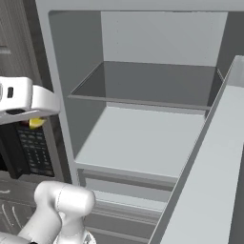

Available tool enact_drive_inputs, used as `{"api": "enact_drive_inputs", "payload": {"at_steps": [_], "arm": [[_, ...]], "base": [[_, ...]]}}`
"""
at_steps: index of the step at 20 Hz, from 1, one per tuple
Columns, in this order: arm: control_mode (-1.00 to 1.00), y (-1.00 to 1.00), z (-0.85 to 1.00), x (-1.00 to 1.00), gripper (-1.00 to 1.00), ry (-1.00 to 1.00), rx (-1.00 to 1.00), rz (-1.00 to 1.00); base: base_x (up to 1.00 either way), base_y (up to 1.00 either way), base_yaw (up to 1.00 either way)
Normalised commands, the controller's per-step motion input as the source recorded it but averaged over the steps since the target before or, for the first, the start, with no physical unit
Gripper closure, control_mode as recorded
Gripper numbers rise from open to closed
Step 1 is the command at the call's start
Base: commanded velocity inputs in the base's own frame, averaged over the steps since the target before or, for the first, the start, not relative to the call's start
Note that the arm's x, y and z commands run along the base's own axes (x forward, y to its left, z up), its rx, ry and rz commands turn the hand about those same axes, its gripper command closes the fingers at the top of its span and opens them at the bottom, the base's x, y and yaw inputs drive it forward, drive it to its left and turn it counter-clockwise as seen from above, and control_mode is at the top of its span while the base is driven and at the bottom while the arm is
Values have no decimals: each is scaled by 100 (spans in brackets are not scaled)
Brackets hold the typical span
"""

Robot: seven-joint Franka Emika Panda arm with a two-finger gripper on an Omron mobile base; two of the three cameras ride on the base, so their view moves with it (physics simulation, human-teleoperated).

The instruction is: There is a bowl on the dining counter. Grab a lemon wedge from the fridge and place it in the bowl. Then get the liquor bottle and glass cup from the cabinet and place them next to the bowl.

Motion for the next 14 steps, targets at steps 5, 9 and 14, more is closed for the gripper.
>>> {"api": "enact_drive_inputs", "payload": {"at_steps": [5, 9, 14], "arm": [[100, 13, 0, -11, 100, 0, 2, 9], [100, 0, 0, 0, 100, 0, 0, 0], [100, 0, 0, 0, 100, 0, 0, 0]], "base": [[-4, 5, 2], [-59, 38, 9], [-99, 47, 37]]}}
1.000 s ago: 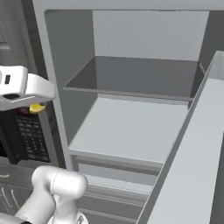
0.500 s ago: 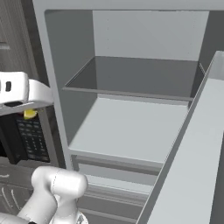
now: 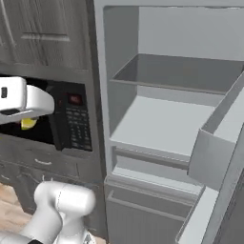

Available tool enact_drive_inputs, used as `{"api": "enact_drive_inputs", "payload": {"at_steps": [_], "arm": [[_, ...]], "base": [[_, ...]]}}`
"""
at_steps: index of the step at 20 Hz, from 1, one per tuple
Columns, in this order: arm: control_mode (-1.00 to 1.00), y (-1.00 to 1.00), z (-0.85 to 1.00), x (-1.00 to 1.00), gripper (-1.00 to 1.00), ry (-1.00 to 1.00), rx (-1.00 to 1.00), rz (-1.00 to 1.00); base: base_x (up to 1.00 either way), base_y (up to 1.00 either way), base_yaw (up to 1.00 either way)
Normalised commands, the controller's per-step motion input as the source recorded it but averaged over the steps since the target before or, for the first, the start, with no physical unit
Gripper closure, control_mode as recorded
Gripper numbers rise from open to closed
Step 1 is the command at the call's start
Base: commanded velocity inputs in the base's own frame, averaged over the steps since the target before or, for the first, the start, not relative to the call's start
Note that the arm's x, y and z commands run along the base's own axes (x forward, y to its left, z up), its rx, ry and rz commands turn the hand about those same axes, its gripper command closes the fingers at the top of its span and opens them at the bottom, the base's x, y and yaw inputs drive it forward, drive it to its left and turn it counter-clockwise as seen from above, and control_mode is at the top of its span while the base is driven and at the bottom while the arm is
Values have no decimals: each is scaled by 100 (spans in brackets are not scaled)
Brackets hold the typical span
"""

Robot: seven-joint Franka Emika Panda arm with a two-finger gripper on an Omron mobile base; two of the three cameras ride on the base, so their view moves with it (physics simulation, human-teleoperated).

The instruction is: There is a bowl on the dining counter. Grab a lemon wedge from the fridge and place it in the bowl. Then get the liquor bottle and glass cup from the cabinet and place them next to the bowl.

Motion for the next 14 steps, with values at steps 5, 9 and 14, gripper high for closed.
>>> {"api": "enact_drive_inputs", "payload": {"at_steps": [5, 9, 14], "arm": [[100, 0, 0, 0, 100, 0, 0, 0], [100, 0, 0, 0, 100, 0, 0, 0], [100, 0, 0, 0, 100, 0, 0, 0]], "base": [[-78, 50, 76], [-66, 38, 83], [-41, 18, 90]]}}
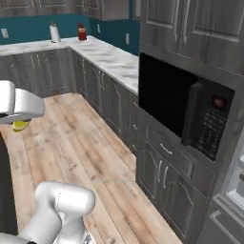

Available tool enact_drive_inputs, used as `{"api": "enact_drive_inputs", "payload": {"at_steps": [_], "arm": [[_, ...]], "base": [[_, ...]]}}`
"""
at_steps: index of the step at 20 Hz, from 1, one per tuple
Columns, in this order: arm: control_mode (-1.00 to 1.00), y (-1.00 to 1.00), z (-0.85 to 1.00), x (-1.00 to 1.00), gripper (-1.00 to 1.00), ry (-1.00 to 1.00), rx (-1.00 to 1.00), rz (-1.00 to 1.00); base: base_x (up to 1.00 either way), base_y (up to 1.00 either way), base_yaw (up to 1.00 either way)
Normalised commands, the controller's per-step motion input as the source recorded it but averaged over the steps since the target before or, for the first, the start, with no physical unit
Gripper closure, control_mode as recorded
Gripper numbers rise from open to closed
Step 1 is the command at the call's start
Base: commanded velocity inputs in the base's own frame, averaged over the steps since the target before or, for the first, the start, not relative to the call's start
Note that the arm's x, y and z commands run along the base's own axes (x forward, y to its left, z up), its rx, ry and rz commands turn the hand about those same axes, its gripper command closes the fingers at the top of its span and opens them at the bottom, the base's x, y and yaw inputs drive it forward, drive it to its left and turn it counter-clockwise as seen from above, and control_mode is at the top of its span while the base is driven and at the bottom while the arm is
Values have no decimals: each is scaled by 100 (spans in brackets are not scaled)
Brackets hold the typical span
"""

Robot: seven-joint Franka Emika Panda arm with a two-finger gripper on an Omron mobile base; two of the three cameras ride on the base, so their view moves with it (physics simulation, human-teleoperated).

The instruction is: There is a bowl on the dining counter. Grab a lemon wedge from the fridge and place it in the bowl. Then get the liquor bottle and glass cup from the cabinet and place them next to the bowl.

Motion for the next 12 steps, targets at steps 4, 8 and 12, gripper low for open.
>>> {"api": "enact_drive_inputs", "payload": {"at_steps": [4, 8, 12], "arm": [[100, 0, 0, 0, 100, 0, 0, 0], [100, 0, 0, 0, 100, 0, 0, 0], [100, 0, 0, 0, 100, 0, 0, 0]], "base": [[-11, 20, 86], [0, 4, 73], [0, 0, 64]]}}
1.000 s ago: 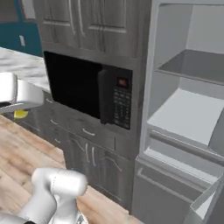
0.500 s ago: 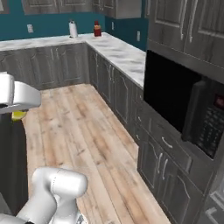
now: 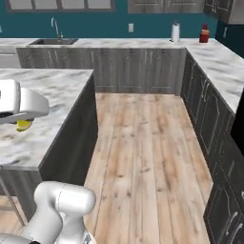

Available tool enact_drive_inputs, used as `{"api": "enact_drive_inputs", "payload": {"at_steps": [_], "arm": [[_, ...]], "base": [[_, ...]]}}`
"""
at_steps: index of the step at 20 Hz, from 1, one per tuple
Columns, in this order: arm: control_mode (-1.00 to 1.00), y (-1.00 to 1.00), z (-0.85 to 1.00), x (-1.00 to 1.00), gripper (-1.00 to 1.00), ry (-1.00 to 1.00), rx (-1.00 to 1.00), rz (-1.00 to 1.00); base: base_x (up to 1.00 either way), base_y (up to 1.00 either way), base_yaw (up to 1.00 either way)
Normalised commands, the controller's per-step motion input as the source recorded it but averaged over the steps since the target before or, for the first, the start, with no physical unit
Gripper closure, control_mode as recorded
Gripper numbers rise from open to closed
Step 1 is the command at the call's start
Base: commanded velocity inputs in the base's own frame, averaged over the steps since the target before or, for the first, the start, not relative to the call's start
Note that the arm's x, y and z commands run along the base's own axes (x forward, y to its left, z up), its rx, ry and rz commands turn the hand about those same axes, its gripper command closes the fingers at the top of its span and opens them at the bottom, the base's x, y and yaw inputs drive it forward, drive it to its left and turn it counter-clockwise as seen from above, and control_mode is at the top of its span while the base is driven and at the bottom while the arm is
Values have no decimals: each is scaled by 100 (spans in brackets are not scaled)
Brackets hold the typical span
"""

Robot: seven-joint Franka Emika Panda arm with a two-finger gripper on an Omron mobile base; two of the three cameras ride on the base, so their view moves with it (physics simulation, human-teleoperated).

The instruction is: There is a bowl on the dining counter. Grab a lemon wedge from the fridge and place it in the bowl. Then get the liquor bottle and glass cup from the cabinet and place them next to the bowl.

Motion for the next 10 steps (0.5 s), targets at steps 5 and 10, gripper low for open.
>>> {"api": "enact_drive_inputs", "payload": {"at_steps": [5, 10], "arm": [[100, 0, 0, 0, 100, 0, 0, 0], [100, 0, 0, 0, 100, 0, 0, 0]], "base": [[0, 0, 51], [0, 0, 41]]}}
